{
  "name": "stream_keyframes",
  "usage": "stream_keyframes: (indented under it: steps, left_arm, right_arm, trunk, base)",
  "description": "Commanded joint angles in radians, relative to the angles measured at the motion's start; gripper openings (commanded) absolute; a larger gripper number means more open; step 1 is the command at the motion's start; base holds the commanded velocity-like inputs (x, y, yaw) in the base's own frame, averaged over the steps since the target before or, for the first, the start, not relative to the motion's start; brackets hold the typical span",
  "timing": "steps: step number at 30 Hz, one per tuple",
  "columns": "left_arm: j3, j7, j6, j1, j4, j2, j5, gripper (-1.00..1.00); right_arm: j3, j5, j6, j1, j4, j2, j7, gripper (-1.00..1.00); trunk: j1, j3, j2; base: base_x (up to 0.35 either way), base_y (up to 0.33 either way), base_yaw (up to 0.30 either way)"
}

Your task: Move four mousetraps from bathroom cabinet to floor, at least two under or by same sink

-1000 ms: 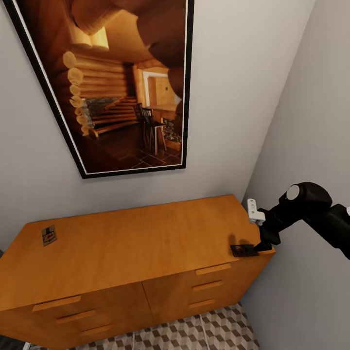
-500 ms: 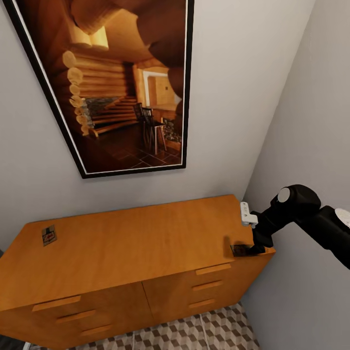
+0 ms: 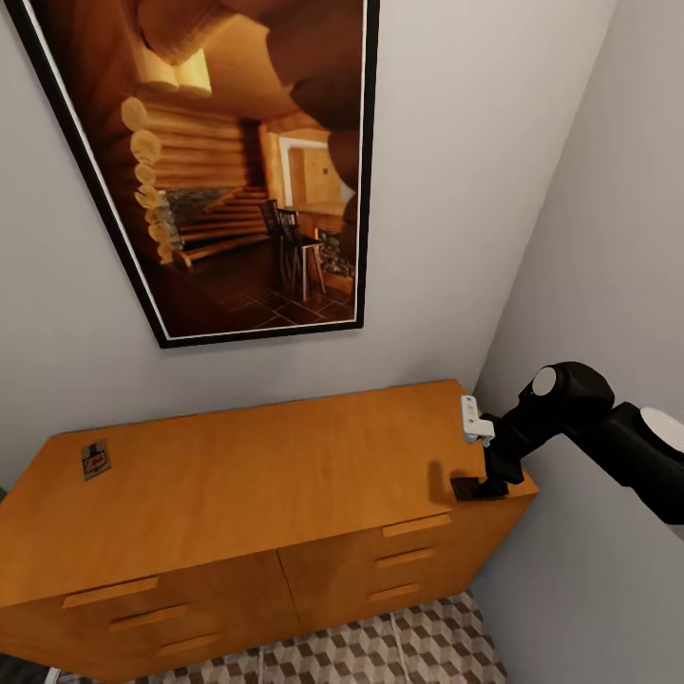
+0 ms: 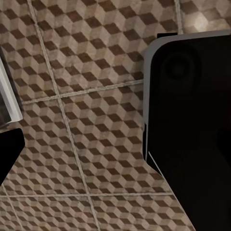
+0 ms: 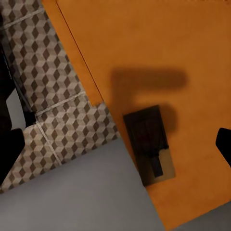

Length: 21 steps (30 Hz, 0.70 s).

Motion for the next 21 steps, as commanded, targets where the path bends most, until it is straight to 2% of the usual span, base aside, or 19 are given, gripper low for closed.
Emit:
stream_keyframes:
  steps: [1, 10, 16, 21]
  left_arm:
    - [-0.009, 0.0, -0.006, -0.002, 0.004, -0.001, 0.008, 1.0]
    - [-0.009, -0.001, -0.007, -0.002, 0.004, -0.002, 0.008, 1.0]
    - [-0.009, -0.002, -0.008, -0.001, 0.004, -0.002, 0.008, 1.0]
    - [-0.009, -0.002, -0.008, 0.0, 0.004, -0.002, 0.008, 1.0]
  right_arm:
    - [0.002, 0.007, 0.01, -0.002, 0.0, 0.002, 0.007, 1.0]
    - [0.002, 0.005, 0.011, -0.002, 0.005, 0.017, 0.007, 1.0]
    - [0.002, 0.005, 0.011, -0.002, 0.005, 0.042, 0.007, 1.0]
    - [0.002, 0.006, 0.011, -0.002, 0.005, 0.051, 0.007, 1.0]
  trunk:
    - [0.001, -0.002, -0.002]
    - [0.001, -0.002, -0.002]
    - [0.001, -0.002, -0.002]
    - [0.001, -0.002, -0.002]
  base:
    - [0.0, 0.0, -0.002]
    - [0.0, 0.0, 0.0]
    - [0.0, 0.0, 0.0]
    - [0.0, 0.0, 0.0]
